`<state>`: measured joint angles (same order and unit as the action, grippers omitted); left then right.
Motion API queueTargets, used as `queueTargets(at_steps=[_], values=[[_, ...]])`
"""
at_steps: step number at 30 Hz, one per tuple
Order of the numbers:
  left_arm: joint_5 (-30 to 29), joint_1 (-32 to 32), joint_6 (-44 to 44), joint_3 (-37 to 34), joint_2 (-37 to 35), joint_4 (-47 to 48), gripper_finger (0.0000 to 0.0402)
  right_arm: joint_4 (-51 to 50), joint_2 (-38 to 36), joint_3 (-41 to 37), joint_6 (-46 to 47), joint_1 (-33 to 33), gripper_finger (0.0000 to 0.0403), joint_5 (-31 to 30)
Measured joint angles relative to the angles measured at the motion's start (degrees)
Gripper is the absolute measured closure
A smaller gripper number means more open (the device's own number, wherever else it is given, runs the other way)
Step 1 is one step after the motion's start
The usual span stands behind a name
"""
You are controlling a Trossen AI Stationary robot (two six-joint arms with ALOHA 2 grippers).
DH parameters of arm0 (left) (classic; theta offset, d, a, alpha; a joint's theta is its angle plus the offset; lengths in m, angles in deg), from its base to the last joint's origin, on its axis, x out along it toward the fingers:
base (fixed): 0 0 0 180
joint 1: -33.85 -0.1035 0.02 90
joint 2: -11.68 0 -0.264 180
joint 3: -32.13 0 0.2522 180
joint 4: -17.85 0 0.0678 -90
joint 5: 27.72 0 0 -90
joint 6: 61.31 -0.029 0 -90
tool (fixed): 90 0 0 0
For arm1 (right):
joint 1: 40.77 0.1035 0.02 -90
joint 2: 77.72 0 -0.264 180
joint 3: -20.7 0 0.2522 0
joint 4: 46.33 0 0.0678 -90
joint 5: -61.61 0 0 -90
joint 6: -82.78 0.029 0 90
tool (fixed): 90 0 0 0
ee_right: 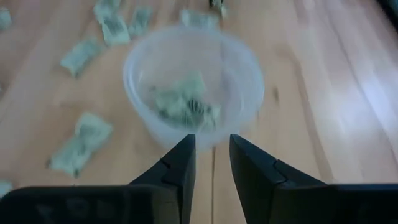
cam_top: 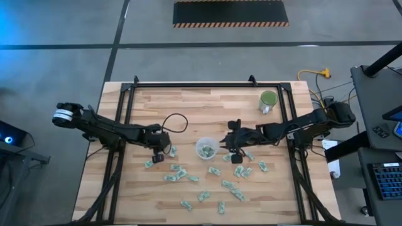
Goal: Pick and place Stevia / Truvia into bins
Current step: Put the light green stevia packet into the transparent container
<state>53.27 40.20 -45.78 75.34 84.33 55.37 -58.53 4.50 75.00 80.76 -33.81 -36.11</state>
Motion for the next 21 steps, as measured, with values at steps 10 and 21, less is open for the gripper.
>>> queueTargets(at_steps=[10, 21], values=[[-7.57, 0.01, -1.71, 4.48, -0.56, -0.32, 0.0361, -31.82, -3.56, 3.41, 18.86, -0.06, 0.0332, -22.08], [-9.79, 1.34, -12.98, 6.09, -0.58, -18.07, 0.0392, -33.43, -5.29, -0.34, 23.10, 0.19, 0.0330, -3.97]])
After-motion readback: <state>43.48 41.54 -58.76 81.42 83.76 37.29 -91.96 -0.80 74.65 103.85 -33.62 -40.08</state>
